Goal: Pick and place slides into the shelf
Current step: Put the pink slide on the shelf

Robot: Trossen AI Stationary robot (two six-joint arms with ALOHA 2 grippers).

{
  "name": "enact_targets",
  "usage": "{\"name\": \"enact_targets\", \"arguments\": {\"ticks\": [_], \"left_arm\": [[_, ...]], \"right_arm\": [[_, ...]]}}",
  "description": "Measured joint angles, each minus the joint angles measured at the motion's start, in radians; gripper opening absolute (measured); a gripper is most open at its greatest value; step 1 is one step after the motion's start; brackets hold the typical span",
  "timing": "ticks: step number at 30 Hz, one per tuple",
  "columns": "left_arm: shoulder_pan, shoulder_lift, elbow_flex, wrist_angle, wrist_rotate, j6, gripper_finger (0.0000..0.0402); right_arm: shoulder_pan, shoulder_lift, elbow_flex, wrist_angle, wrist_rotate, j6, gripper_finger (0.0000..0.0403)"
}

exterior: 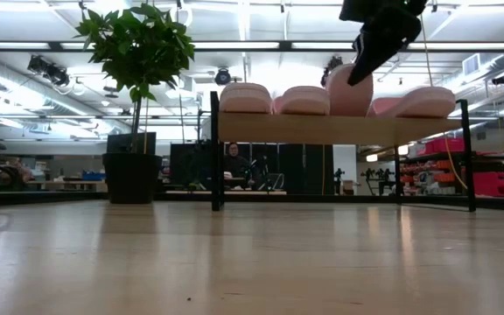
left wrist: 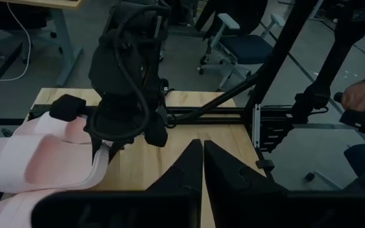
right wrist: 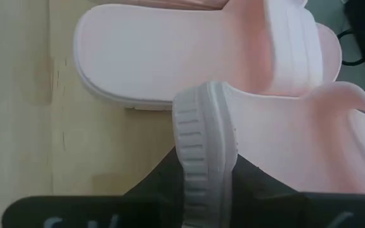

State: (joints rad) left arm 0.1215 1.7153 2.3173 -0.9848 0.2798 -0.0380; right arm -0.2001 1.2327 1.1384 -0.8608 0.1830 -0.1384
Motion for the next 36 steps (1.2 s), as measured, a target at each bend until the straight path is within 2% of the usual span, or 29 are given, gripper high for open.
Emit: {"name": "enact_targets", "arguments": {"ticks": [6,14,20,26,36], "left_arm": [[0.0,0.0,0.0,0.0,0.0,0.0,0.0009],[0.0,0.0,0.0,0.0,0.0,0.0,0.0021],[0.0,0.0,0.0,0.0,-0.013,0.004,0.0014],[0.0,0.0,0.0,0.0,-0.015,0.009,0.0013],[0.0,0.0,0.0,0.0,-0.015,0.014,0.0016]], "right_arm": [[-0.001,0.001,-0.003,0.007,-0.023,0.004,0.0069],[0.0,0.001,-0.004,0.014,-0.082,0.006,0.0069],[0.001,0.002,-0.004,0.013,-0.102,-0.016,0.0081],[0.002,0.003,-0.002,-0.022,-0.122,-0.031,0.012],[0.003,-0.009,0.015,-0.071,-0.211,0.03,0.0218]]}}
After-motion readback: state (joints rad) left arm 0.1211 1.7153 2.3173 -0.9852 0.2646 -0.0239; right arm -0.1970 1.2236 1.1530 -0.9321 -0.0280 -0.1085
